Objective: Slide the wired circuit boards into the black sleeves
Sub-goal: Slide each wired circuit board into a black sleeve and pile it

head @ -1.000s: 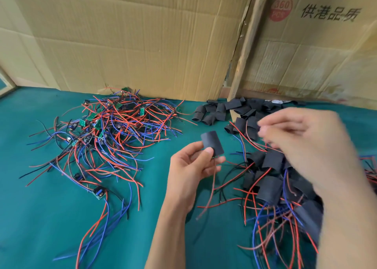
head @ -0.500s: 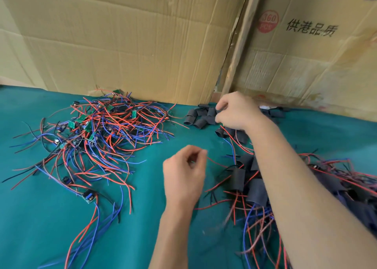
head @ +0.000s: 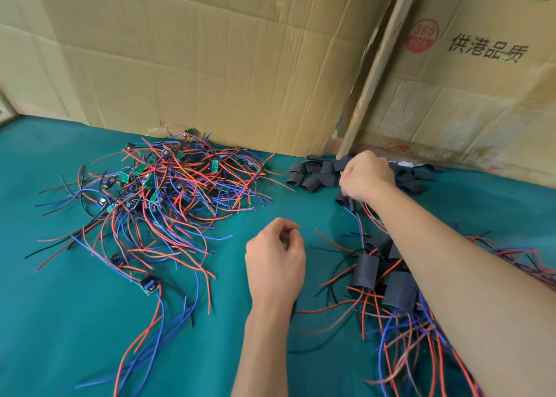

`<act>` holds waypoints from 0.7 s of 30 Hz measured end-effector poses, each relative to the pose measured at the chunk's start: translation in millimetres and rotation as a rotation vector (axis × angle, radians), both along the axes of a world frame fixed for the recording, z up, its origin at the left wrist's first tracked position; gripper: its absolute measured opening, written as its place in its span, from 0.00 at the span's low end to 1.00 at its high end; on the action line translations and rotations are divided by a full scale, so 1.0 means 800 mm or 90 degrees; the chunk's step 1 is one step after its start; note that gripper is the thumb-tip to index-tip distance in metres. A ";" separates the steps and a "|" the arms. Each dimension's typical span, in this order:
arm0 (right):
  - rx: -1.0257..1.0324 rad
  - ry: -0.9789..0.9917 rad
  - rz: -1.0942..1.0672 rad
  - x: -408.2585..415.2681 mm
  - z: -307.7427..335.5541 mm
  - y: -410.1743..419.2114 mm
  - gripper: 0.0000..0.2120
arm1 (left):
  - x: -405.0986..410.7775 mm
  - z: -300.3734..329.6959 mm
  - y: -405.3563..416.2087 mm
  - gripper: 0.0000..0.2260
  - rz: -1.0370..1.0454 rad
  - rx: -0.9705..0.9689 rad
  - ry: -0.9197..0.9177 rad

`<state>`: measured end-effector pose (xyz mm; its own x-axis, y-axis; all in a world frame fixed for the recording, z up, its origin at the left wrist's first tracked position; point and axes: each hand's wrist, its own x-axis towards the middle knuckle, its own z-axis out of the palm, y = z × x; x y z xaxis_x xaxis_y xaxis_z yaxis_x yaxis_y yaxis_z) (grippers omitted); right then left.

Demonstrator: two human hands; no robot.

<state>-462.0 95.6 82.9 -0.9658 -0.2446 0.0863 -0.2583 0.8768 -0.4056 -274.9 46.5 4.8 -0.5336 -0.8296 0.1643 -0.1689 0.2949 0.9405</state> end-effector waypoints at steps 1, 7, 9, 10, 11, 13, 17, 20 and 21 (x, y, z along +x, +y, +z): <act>-0.038 0.015 -0.034 -0.002 0.004 0.002 0.11 | 0.000 0.000 0.000 0.05 -0.002 0.008 -0.002; -0.271 0.074 -0.113 -0.003 0.032 0.010 0.14 | 0.000 0.000 0.001 0.06 -0.007 0.026 -0.018; -0.334 0.074 -0.100 -0.001 0.042 0.004 0.14 | 0.001 0.001 0.001 0.06 -0.009 0.032 -0.011; -0.365 0.070 -0.092 0.001 0.046 -0.001 0.15 | 0.001 0.001 0.001 0.05 -0.009 0.033 -0.005; -0.393 0.063 -0.083 0.004 0.050 -0.006 0.16 | 0.001 0.001 0.001 0.05 -0.009 0.033 -0.001; -0.435 0.037 -0.063 0.013 0.053 -0.019 0.17 | 0.002 0.001 0.000 0.06 -0.007 0.036 0.000; -0.399 -0.122 0.090 0.050 0.039 -0.056 0.16 | 0.001 0.002 0.001 0.06 -0.009 0.040 -0.004; -0.254 -0.224 0.244 0.084 0.017 -0.092 0.14 | 0.003 0.002 0.001 0.06 -0.016 0.035 -0.009; -0.220 -0.231 0.280 0.092 0.009 -0.104 0.16 | 0.004 0.001 0.000 0.06 -0.019 0.036 -0.006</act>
<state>-388.7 12.2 90.5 -0.7652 -0.6387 -0.0807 -0.3563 0.5246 -0.7732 -271.4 46.5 6.0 -0.5591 -0.8215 0.1119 -0.1701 0.2458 0.9543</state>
